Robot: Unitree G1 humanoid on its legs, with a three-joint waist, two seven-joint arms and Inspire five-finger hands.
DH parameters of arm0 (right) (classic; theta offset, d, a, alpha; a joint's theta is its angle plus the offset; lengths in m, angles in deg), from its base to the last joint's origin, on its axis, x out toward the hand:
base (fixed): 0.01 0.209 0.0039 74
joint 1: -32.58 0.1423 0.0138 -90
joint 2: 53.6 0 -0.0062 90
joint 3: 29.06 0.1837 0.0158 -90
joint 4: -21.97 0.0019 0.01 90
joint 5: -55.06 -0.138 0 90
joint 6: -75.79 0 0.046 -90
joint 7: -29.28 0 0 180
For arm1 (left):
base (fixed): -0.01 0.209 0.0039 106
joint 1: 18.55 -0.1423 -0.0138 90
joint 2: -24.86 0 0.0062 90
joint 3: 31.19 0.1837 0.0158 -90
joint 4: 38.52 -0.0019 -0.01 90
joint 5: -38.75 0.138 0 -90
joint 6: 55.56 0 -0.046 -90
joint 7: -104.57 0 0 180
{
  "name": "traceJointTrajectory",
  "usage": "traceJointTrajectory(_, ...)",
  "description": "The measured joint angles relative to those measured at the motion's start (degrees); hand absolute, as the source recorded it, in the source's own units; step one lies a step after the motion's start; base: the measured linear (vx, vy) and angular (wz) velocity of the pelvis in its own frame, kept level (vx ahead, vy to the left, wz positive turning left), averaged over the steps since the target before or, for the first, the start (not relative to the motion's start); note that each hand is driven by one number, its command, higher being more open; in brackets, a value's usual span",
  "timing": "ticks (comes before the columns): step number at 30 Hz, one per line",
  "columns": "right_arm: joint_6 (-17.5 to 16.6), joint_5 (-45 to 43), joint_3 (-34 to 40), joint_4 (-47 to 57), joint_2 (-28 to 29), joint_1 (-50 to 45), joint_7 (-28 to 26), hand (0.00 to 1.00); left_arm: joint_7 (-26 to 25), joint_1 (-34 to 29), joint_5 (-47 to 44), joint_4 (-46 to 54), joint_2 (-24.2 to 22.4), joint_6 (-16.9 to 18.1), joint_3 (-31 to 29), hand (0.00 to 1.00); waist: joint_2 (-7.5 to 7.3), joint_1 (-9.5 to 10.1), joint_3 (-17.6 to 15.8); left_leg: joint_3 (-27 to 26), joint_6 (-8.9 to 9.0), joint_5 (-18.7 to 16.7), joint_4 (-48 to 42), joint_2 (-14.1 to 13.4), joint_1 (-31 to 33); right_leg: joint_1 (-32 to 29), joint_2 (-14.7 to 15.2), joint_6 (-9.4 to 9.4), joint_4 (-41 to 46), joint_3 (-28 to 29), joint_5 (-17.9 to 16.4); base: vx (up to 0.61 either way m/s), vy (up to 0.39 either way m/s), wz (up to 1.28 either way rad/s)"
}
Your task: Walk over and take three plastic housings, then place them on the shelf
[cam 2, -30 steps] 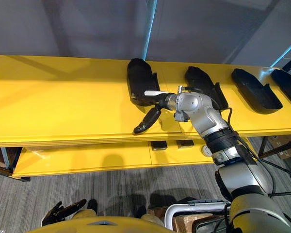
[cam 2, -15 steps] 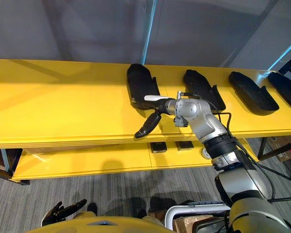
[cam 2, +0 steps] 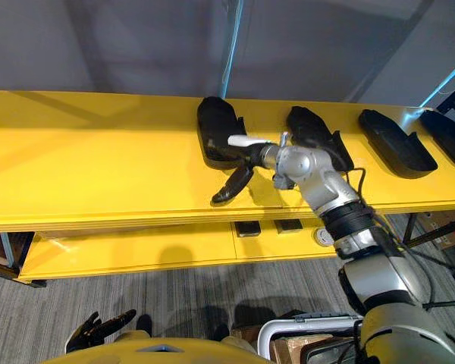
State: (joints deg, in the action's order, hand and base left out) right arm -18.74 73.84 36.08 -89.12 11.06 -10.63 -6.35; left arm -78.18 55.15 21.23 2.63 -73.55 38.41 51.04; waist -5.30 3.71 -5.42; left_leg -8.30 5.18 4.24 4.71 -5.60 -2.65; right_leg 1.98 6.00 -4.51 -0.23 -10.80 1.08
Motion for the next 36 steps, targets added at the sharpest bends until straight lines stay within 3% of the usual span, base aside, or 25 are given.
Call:
traceJointTrajectory(6, -1.2, -6.5, 0.2, -0.5, -4.5, 8.6, 5.1, 1.0, 1.7, 0.2, -0.1, 0.6, 0.1, 1.0, 0.2, 1.0, -0.01, -0.72, 0.0, -0.1, 0.0, 0.0, 0.0, -0.1, -0.3, 0.3, -0.1, 0.04, -0.2, 0.1, 0.1, 0.0, 0.0, 0.0)
traceJointTrajectory(14, -0.4, -9.2, 0.4, -0.5, -5.5, 9.3, 6.4, 1.0, 2.2, 0.7, -0.4, 1.0, 0.4, 1.0, 1.3, 1.0, 0.0, -1.12, 0.0, -1.9, 0.05, -0.1, 0.1, -0.2, -0.9, 0.2, -0.3, 0.08, -0.8, 1.8, 0.8, -0.02, 0.007, -0.11)
traceJointTrajectory(17, 1.5, -14.4, 6.1, 2.1, -5.5, 5.9, 10.9, 1.0, 2.2, 0.8, -0.4, 1.0, 0.7, 1.0, 1.3, 1.0, -0.01, -1.42, 0.0, -2.9, 0.04, -0.2, 0.1, -0.2, -0.9, -0.4, -0.3, 0.02, -0.8, 2.8, 1.1, -0.02, 0.011, -0.16)
traceJointTrajectory(20, 2.9, -29.5, 18.3, 14.9, -5.4, -3.9, 16.9, 1.0, 2.1, 1.0, -0.3, 0.0, 0.8, 1.1, 1.2, 1.0, 0.02, -2.79, 0.0, -5.0, 0.18, -0.6, 0.1, -0.2, -1.3, -1.1, -0.4, -0.1, -0.8, 4.7, 1.4, 0.01, 0.016, -0.32)
traceJointTrajectory(22, 3.2, -31.5, 29.7, 24.9, -2.4, -13.8, 22.7, 1.0, 1.7, 0.8, -0.3, -1.3, 0.8, 1.4, 0.8, 1.0, -0.02, -4.75, 0.2, -7.4, 0.18, -1.5, 0.1, -0.2, -3.0, -1.0, -0.6, -0.15, -0.6, 7.3, 1.5, 0.02, 0.031, -0.56)
traceJointTrajectory(27, 0.7, -30.8, 50.3, 32.9, 10.8, -37.0, 34.1, 1.0, 0.8, 0.4, -0.4, -3.8, 0.5, 3.6, 0.0, 1.0, 0.06, -9.73, 2.7, -13.2, 0.56, -3.2, 0.3, -0.2, -4.9, -2.6, -1.1, -0.42, 0.1, 12.9, 1.6, 0.01, 0.048, -0.59)
traceJointTrajectory(28, 0.0, -30.6, 51.8, 33.0, 12.9, -40.0, 35.1, 1.0, 0.7, 0.2, -0.4, -4.2, 0.2, 3.8, 0.0, 1.0, 0.26, -10.34, 3.0, -13.8, 0.6, -3.3, 0.3, -0.2, -5.1, -2.8, -1.2, -0.43, 0.2, 13.6, 1.6, 0.03, 0.045, -0.61)
traceJointTrajectory(30, -1.2, -30.2, 54.6, 33.0, 19.9, -50.3, 39.0, 1.0, 0.3, 0.3, -0.3, -4.9, -0.6, 4.0, 0.0, 1.0, 1.25, -13.34, 3.4, -16.8, 0.86, -4.2, 0.4, -0.6, -6.4, -3.1, -1.7, -0.51, 0.2, 16.1, 1.6, 0.0, 0.023, -0.63)
traceJointTrajectory(33, -2.0, -20.9, 55.8, 33.0, 27.3, -60.6, 45.3, 1.0, 0.6, 0.5, 0.0, -5.0, -1.8, 5.3, 0.2, 1.0, 2.56, -15.74, 3.3, -19.8, 1.42, -5.2, 0.4, -0.9, -8.0, -3.2, -2.2, -0.59, 0.3, 19.0, 1.6, 0.0, 0.006, -0.55)
traceJointTrajectory(36, -3.5, -19.1, 55.6, 32.8, 31.9, -67.6, 49.3, 1.0, 0.8, 0.3, 0.1, -4.9, -2.4, 6.1, 0.8, 1.0, 3.9, -17.47, 3.3, -22.2, 1.57, -5.6, 0.3, -0.9, -9.0, -3.6, -2.8, -0.71, 0.6, 21.1, 1.7, 0.0, -0.005, -0.36)
